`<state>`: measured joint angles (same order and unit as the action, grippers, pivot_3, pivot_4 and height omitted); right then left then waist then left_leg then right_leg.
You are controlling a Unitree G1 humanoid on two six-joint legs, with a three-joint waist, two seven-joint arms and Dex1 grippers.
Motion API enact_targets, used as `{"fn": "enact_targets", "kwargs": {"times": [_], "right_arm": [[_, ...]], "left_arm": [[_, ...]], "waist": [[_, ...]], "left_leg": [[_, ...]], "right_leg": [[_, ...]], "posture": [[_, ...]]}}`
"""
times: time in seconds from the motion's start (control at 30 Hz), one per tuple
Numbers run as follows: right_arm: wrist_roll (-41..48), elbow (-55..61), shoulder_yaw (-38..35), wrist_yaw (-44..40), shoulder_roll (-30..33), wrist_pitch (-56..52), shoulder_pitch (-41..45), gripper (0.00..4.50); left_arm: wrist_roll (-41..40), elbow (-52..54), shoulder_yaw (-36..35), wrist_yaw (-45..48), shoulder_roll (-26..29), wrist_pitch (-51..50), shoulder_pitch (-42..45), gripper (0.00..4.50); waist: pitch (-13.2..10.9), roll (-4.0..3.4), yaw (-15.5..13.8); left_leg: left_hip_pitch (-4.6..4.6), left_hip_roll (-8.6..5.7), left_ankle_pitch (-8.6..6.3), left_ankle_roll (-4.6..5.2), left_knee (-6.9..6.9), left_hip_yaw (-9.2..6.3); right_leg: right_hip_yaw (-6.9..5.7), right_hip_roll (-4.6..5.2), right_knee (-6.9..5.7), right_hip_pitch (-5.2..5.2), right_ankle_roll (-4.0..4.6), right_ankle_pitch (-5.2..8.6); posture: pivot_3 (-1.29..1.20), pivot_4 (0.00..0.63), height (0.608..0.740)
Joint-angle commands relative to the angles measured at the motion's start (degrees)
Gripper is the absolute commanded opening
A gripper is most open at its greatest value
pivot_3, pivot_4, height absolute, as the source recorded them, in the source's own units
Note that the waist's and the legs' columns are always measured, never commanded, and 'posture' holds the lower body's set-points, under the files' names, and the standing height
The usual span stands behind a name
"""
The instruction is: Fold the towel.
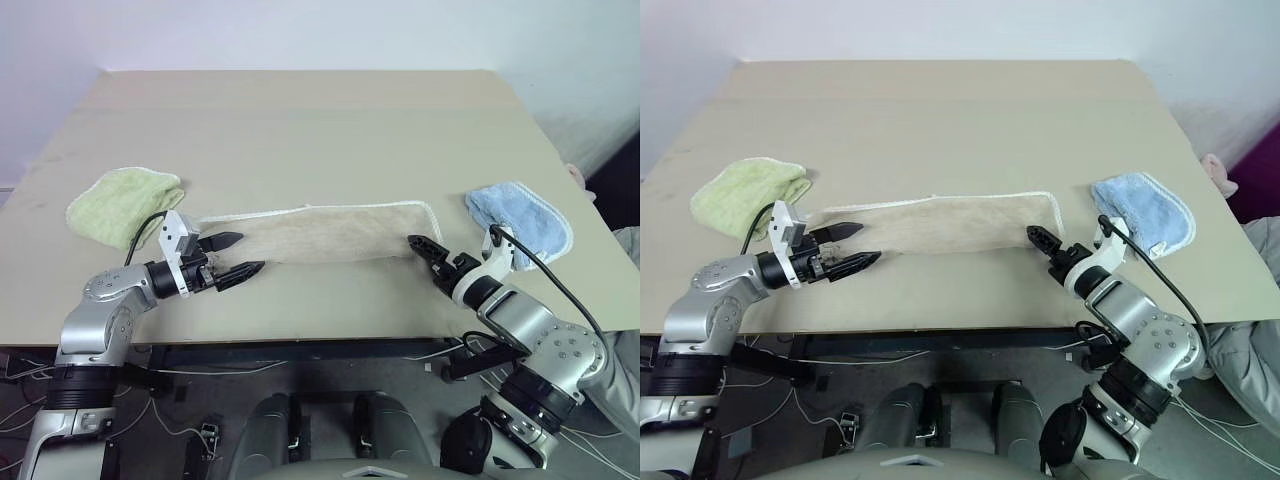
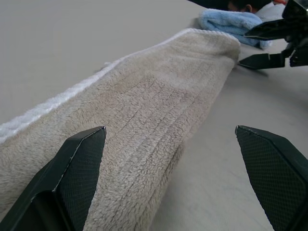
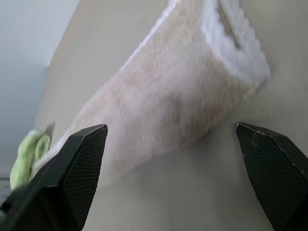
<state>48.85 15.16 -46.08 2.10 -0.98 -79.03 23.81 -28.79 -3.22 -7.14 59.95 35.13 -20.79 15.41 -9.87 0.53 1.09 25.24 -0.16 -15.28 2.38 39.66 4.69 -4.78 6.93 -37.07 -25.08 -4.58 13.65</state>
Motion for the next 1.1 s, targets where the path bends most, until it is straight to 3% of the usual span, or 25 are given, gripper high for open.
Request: {"fn": "enact_targets", "kwargs": {"times": [0.03, 0.1, 0.2, 0.53, 0.7, 0.9, 1.1], "right_arm": [[-1.9, -5.3, -0.5, 3.9, 0.1, 4.1, 0.7, 4.49], [-2.0, -7.5, -0.4, 4.7, 0.0, 6.7, 1.8, 4.31], [-1.0, -9.0, 0.1, 5.6, 0.2, 8.6, 2.2, 3.54], [3.3, -9.6, 1.3, 8.7, 0.7, 13.3, 1.5, 0.01], [5.7, -8.6, 1.6, 8.5, 3.4, 16.1, 1.3, 0.01], [8.2, -8.0, 0.9, 6.8, 13.6, 17.2, 1.6, 0.01], [6.9, -4.8, 8.5, 1.8, 23.9, 14.9, 2.0, 0.01]], "left_arm": [[-0.3, 3.1, 0.3, 0.1, -0.3, 0.6, -0.4, 4.50], [-0.3, 3.7, 0.3, -0.1, -0.6, 0.6, -0.8, 4.50], [-0.5, 4.3, 0.4, -0.5, -0.7, 0.4, -1.1, 4.50], [-0.2, 5.2, 0.6, -1.9, -1.7, 1.1, -2.5, 4.50], [0.2, 4.8, 0.9, -2.2, -2.1, 1.4, -2.4, 4.50], [0.4, 4.3, 1.2, -2.4, -2.3, 1.7, -2.5, 4.50], [0.9, 3.6, 1.7, -2.3, -2.7, 2.3, -2.3, 4.50]], "waist": [[0.1, 0.08, 0.0], [0.1, 0.14, 0.0], [0.1, 0.12, 0.0], [0.1, 0.12, 0.0], [0.1, 0.04, -0.3], [-0.2, -0.53, -0.4], [-0.4, -0.72, -0.2]], "left_leg": [[-0.02, 0.00, 0.00, 0.00, 0.00, 0.00], [-0.05, 0.00, 0.00, 0.00, 0.00, 0.00], [-0.08, 0.00, -0.01, 0.00, 0.00, -0.01], [0.04, 0.01, 0.04, 0.10, -0.02, -0.02], [0.07, 0.00, -0.03, 0.01, -0.02, -0.03], [0.34, -0.09, 0.04, 0.24, -0.02, 0.03], [0.27, -0.01, 0.06, 0.25, -0.12, 0.09]], "right_leg": [[0.00, 0.00, 0.01, 0.00, 0.00, 0.00], [0.00, 0.00, 0.01, 0.01, 0.01, 0.01], [0.00, 0.00, 0.02, 0.02, 0.02, 0.01], [0.01, 0.00, 0.08, 0.00, 0.03, 0.02], [0.00, 0.04, 0.14, -0.10, 0.05, 0.03], [0.01, 0.12, 0.13, -0.14, 0.03, 0.03], [0.02, 0.01, 0.13, -0.14, -0.02, 0.02]], "posture": [[0.00, 0.150, 0.701], [0.00, 0.150, 0.701], [0.00, 0.150, 0.701], [0.00, 0.150, 0.701], [0.00, 0.150, 0.701], [0.00, 0.150, 0.701], [0.00, 0.150, 0.701]]}}
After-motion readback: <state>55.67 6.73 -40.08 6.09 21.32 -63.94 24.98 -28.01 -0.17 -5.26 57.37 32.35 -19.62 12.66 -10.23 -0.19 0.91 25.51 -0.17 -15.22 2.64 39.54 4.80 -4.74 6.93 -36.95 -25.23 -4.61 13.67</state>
